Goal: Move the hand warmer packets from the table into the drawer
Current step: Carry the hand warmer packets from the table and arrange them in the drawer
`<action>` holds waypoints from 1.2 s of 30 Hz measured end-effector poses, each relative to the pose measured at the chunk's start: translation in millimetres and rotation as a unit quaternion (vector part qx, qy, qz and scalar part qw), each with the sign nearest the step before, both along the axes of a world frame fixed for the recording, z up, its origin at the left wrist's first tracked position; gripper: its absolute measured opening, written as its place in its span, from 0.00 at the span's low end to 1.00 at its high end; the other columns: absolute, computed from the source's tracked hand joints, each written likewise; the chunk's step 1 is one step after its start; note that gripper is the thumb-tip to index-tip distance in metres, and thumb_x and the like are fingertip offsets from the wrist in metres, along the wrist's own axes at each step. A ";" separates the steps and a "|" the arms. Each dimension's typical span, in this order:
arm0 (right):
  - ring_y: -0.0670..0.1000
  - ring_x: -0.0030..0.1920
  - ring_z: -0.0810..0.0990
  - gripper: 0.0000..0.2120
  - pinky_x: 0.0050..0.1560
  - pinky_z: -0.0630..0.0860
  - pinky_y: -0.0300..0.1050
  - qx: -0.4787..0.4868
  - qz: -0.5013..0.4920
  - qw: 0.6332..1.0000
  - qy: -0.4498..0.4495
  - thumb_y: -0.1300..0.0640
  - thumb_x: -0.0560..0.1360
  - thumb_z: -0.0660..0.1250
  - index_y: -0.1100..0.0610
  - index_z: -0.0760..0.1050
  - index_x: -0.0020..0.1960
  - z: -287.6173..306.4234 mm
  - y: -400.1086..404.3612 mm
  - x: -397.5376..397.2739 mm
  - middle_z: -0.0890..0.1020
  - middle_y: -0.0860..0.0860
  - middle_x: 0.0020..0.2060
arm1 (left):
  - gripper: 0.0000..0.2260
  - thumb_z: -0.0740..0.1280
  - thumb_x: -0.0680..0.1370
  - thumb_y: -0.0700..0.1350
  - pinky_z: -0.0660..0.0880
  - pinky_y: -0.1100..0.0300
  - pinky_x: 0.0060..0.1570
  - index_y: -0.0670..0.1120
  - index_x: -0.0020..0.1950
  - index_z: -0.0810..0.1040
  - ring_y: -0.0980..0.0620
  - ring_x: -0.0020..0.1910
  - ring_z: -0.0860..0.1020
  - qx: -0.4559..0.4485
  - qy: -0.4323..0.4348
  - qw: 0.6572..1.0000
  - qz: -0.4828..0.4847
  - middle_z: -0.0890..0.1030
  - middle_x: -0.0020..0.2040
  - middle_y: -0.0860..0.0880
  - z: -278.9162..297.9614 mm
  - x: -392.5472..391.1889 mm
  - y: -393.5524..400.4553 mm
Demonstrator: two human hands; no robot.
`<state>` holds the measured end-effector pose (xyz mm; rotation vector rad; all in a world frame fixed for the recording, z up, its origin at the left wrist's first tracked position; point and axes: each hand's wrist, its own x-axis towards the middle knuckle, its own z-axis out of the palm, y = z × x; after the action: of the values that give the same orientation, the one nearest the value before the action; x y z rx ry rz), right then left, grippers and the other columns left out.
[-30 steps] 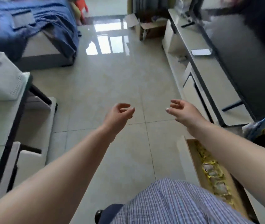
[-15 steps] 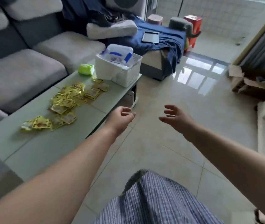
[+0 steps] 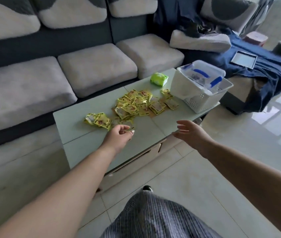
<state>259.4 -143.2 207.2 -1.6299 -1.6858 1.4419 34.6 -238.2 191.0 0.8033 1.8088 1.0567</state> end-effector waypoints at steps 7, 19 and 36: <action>0.51 0.63 0.74 0.27 0.57 0.71 0.44 -0.052 0.081 0.995 -0.037 0.58 0.72 0.72 0.55 0.68 0.69 -38.5 97.7 -64.4 0.75 0.53 0.65 | 0.08 0.67 0.77 0.44 0.70 0.64 0.38 0.46 0.54 0.75 0.51 0.46 0.77 -0.047 -0.013 0.995 0.091 0.77 0.44 0.49 -33.0 -55.3 56.7; 0.48 0.55 0.75 0.23 0.53 0.67 0.42 -0.079 0.174 0.978 -0.088 0.58 0.73 0.71 0.55 0.71 0.66 -85.6 204.8 -168.6 0.77 0.52 0.61 | 0.07 0.66 0.77 0.43 0.72 0.57 0.46 0.47 0.54 0.75 0.54 0.43 0.78 -0.111 -0.060 0.954 0.272 0.78 0.41 0.52 -83.7 -135.0 102.2; 0.53 0.60 0.76 0.22 0.53 0.70 0.43 -0.175 0.114 0.962 -0.176 0.56 0.73 0.70 0.55 0.71 0.66 -180.6 238.4 -260.6 0.77 0.54 0.62 | 0.06 0.68 0.76 0.43 0.74 0.59 0.45 0.48 0.52 0.77 0.56 0.46 0.80 -0.174 -0.172 0.919 0.310 0.80 0.47 0.52 -172.9 -229.5 179.3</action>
<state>-1.3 95.2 26.6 -2.0352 -1.9489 1.7222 -194.9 -58.9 18.1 -0.1915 1.8969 1.1219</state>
